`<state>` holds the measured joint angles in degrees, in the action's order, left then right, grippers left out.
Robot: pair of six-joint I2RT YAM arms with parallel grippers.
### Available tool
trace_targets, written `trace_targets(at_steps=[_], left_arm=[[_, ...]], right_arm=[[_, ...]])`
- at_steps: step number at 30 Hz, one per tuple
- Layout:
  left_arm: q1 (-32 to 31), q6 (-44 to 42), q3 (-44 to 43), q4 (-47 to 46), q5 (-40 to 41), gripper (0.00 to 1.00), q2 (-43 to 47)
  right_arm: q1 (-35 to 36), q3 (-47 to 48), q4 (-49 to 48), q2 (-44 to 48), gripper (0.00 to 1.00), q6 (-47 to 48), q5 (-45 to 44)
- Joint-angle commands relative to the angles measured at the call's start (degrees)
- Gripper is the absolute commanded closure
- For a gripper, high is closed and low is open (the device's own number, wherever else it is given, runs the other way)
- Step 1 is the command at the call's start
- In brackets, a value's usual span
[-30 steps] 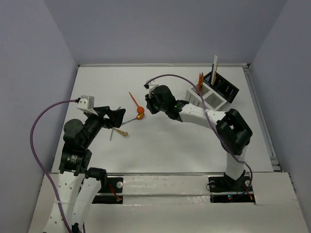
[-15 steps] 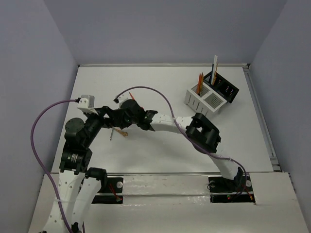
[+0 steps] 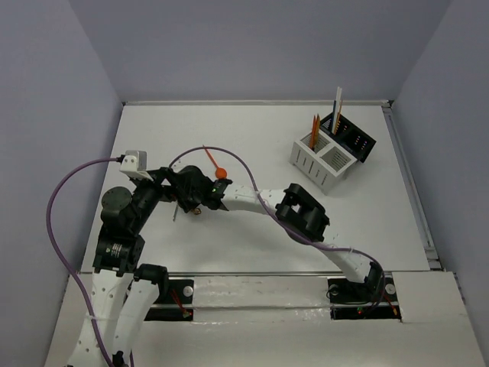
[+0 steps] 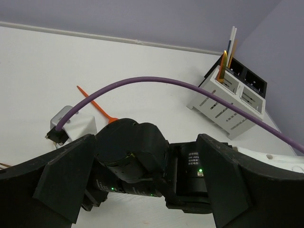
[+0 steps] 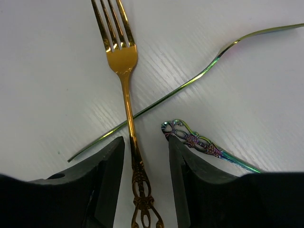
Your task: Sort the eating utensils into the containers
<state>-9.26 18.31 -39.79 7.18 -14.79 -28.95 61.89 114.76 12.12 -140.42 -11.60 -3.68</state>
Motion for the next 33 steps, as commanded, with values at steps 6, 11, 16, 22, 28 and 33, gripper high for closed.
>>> trace_targets(at_steps=[6,11,16,22,28,33], left_arm=[[0.29,-0.55,-2.05,-2.08,-0.24,0.01,1.26],[0.29,-0.64,-2.05,-2.26,-0.42,0.01,1.00],[0.29,-0.38,-1.96,-2.61,-0.42,0.01,1.00],[0.82,-0.37,-1.87,-2.70,-0.77,0.01,0.91],[0.82,-0.46,-1.78,-2.79,-0.86,0.01,1.00],[0.82,-0.38,-1.43,-3.31,-2.00,0.01,0.91]], right_arm=[[1.48,2.49,2.38,-0.91,0.65,1.66,-1.33],[2.01,0.82,-0.77,0.32,0.89,1.49,-1.33],[2.01,-4.45,-9.20,3.66,0.93,0.09,0.17],[2.01,-15.87,-22.74,12.79,0.93,-1.94,-2.02],[2.01,-30.95,-31.27,25.09,0.93,-0.45,-11.25],[0.78,-45.65,-29.53,34.41,0.93,-4.65,-19.33]])
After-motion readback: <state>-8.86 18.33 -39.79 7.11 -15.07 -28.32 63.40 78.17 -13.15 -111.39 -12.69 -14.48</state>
